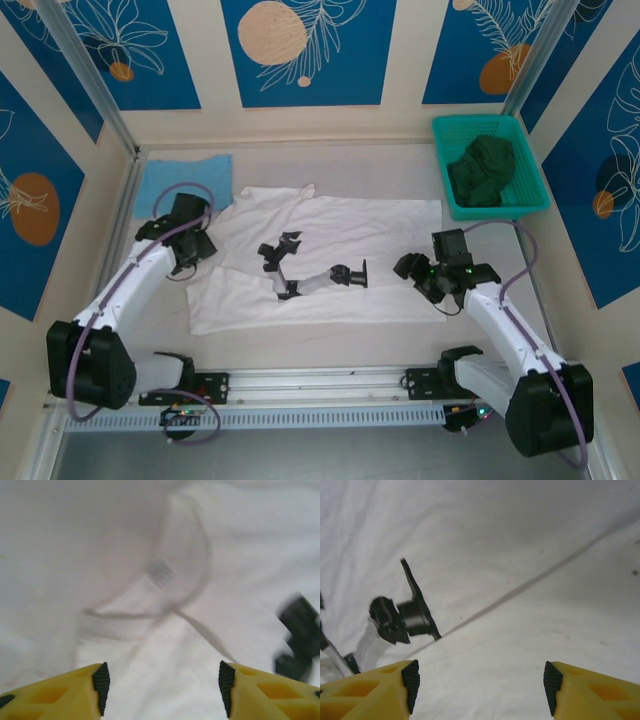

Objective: Fold and stack the t-shirts

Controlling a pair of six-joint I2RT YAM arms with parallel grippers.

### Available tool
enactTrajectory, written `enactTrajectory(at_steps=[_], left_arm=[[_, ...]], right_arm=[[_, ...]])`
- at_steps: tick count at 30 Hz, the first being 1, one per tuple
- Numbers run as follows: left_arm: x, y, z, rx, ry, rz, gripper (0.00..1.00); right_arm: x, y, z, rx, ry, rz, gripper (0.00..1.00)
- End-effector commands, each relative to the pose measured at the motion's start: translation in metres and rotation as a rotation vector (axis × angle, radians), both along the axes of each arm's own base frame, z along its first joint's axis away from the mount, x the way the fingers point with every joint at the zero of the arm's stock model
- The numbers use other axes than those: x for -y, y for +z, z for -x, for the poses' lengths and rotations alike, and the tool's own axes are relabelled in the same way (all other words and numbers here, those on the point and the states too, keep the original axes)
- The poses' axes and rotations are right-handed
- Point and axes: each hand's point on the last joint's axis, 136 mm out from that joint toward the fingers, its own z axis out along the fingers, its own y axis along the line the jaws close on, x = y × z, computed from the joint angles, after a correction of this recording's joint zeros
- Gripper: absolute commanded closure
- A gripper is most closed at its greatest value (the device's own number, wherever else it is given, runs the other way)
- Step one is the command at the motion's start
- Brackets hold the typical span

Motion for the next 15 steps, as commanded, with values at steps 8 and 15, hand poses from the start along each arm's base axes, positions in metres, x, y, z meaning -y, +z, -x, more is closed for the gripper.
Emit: enactTrajectory(at_steps=[8, 15], left_arm=[[0.021, -0.096, 0.08, -0.235, -0.102, 0.01, 0.45], [0.013, -0.128, 0.095, -0.318, -0.061, -0.017, 0.45]], right_arm=[[0.025, -0.047, 0.033, -0.224, -0.195, 0.103, 0.39], [0.038, -0.062, 0.043, -0.257, -0.32, 0.13, 0.42]])
